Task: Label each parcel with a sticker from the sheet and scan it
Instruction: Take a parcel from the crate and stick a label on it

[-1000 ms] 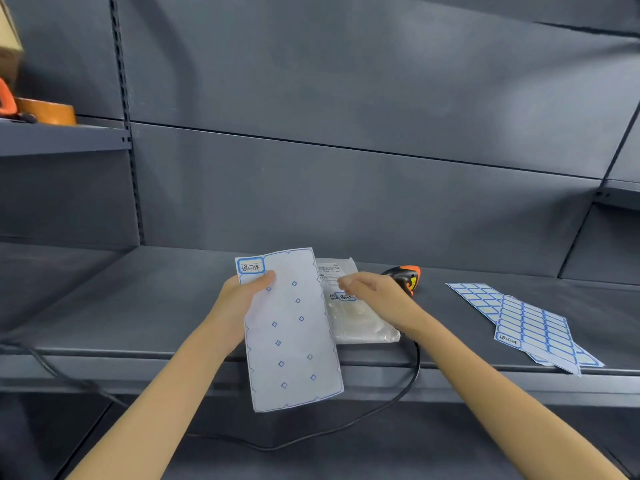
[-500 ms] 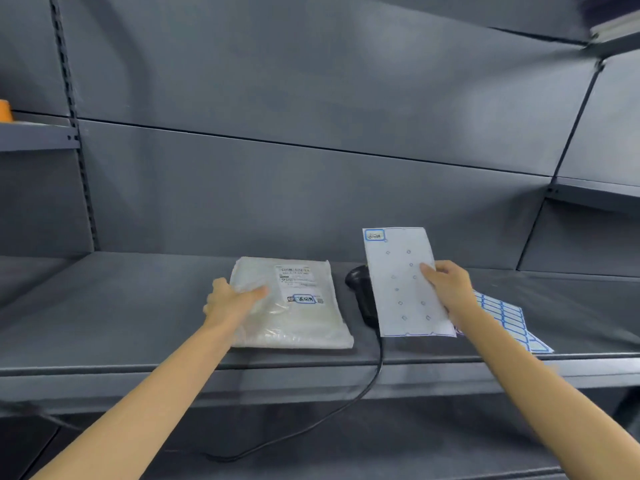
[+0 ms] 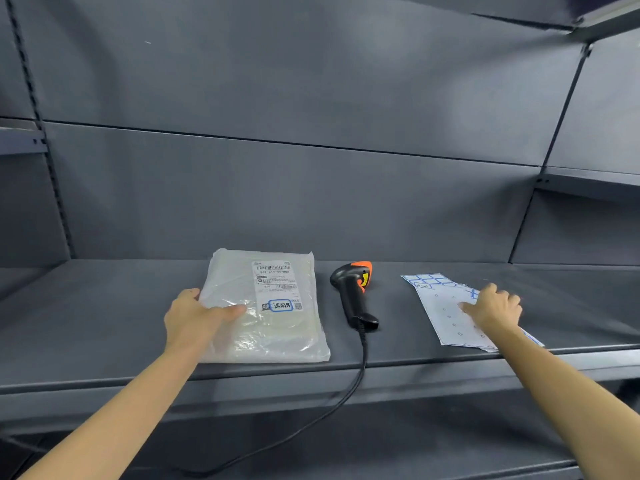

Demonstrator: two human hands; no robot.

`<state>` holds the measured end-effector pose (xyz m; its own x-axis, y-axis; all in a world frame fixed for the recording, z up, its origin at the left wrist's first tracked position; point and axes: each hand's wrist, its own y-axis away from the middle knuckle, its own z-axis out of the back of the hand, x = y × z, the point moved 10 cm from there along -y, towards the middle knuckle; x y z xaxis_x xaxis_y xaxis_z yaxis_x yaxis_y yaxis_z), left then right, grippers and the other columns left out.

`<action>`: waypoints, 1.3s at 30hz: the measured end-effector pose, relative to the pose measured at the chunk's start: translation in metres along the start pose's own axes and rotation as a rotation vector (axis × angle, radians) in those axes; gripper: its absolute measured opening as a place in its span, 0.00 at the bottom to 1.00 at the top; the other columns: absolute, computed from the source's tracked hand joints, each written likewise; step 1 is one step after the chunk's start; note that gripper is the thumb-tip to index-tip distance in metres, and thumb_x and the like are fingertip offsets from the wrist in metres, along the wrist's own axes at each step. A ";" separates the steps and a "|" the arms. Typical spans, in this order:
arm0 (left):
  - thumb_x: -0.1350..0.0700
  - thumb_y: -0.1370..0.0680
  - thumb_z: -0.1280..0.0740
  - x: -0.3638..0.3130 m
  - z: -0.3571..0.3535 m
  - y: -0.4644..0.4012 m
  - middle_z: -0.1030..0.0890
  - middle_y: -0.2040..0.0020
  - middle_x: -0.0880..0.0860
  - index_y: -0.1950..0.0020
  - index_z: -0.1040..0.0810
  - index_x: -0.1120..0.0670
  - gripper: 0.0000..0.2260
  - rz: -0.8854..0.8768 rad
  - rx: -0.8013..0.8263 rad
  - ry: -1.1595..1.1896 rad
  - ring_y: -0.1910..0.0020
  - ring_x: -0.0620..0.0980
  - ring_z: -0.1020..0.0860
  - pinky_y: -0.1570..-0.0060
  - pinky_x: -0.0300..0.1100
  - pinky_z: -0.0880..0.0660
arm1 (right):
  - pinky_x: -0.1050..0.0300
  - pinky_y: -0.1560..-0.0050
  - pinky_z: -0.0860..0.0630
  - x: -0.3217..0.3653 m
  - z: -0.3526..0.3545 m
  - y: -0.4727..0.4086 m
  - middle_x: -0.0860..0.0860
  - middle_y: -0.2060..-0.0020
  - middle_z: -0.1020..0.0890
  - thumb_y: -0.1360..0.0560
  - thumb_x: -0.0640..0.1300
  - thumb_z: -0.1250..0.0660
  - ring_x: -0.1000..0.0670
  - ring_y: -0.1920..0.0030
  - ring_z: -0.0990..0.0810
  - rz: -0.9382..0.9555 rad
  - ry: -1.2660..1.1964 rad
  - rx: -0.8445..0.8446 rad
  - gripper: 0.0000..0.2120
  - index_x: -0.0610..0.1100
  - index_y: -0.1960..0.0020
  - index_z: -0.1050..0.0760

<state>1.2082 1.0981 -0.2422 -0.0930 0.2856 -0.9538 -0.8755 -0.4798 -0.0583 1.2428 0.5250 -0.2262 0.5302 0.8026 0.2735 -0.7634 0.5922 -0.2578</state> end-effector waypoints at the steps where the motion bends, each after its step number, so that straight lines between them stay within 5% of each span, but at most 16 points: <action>1: 0.54 0.36 0.20 -0.002 0.005 -0.001 0.22 0.40 0.52 0.32 0.28 0.58 0.35 -0.016 -0.015 0.020 0.43 0.55 0.23 0.47 0.43 0.30 | 0.47 0.39 0.33 0.002 0.001 0.000 0.37 0.40 0.26 0.25 0.52 0.31 0.37 0.37 0.32 0.008 0.009 -0.014 0.25 0.36 0.39 0.33; 4: 0.57 0.37 0.21 -0.011 0.019 -0.001 0.17 0.53 0.47 0.46 0.18 0.53 0.20 -0.065 -0.053 0.092 0.55 0.48 0.20 0.53 0.40 0.27 | 0.47 0.38 0.34 0.015 0.006 0.005 0.38 0.38 0.27 0.24 0.49 0.34 0.37 0.36 0.32 0.090 -0.023 -0.050 0.23 0.35 0.36 0.33; 8: 0.57 0.38 0.21 -0.036 0.024 0.002 0.18 0.62 0.40 0.58 0.18 0.47 0.13 -0.107 -0.068 0.286 0.59 0.42 0.19 0.62 0.34 0.27 | 0.48 0.36 0.36 0.029 0.010 0.023 0.39 0.36 0.26 0.21 0.47 0.39 0.39 0.33 0.32 0.197 -0.067 -0.066 0.22 0.36 0.32 0.33; 12: 0.58 0.37 0.22 -0.069 0.000 0.015 0.16 0.57 0.43 0.50 0.17 0.50 0.16 -0.171 -0.004 0.410 0.58 0.43 0.17 0.54 0.40 0.21 | 0.50 0.33 0.39 0.029 0.020 0.040 0.42 0.35 0.26 0.21 0.48 0.40 0.43 0.32 0.33 0.299 0.023 -0.094 0.23 0.37 0.30 0.34; 17: 0.60 0.36 0.22 -0.109 -0.070 0.061 0.15 0.60 0.43 0.58 0.19 0.44 0.13 -0.242 0.202 0.514 0.60 0.43 0.16 0.56 0.42 0.20 | 0.49 0.32 0.40 -0.016 0.040 0.060 0.44 0.36 0.27 0.22 0.49 0.41 0.43 0.34 0.33 0.283 0.111 -0.137 0.22 0.37 0.33 0.33; 29: 0.62 0.33 0.24 -0.131 -0.249 0.237 0.16 0.54 0.47 0.45 0.18 0.54 0.17 -0.272 0.666 0.549 0.56 0.45 0.18 0.54 0.38 0.22 | 0.46 0.33 0.39 -0.247 0.079 0.128 0.41 0.38 0.25 0.23 0.50 0.39 0.41 0.35 0.31 -0.123 0.137 -0.169 0.23 0.37 0.34 0.31; 33: 0.60 0.33 0.23 -0.114 -0.297 0.302 0.18 0.58 0.42 0.49 0.19 0.50 0.15 -0.257 0.809 0.544 0.58 0.41 0.19 0.63 0.27 0.26 | 0.49 0.40 0.29 -0.321 0.069 0.155 0.42 0.39 0.22 0.24 0.50 0.39 0.40 0.39 0.25 -0.302 -0.099 -0.103 0.19 0.41 0.37 0.26; 39: 0.59 0.33 0.23 -0.042 -0.355 0.374 0.16 0.54 0.47 0.44 0.19 0.56 0.18 -0.154 0.953 0.442 0.55 0.45 0.18 0.55 0.39 0.22 | 0.47 0.33 0.29 -0.401 0.007 0.198 0.42 0.37 0.23 0.22 0.56 0.37 0.41 0.36 0.25 -0.603 -0.794 0.051 0.26 0.38 0.33 0.27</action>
<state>1.0527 0.6123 -0.3286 0.0637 -0.1312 -0.9893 -0.8909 0.4392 -0.1156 0.8765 0.3205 -0.3802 0.4482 0.0768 0.8906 -0.4724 0.8662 0.1630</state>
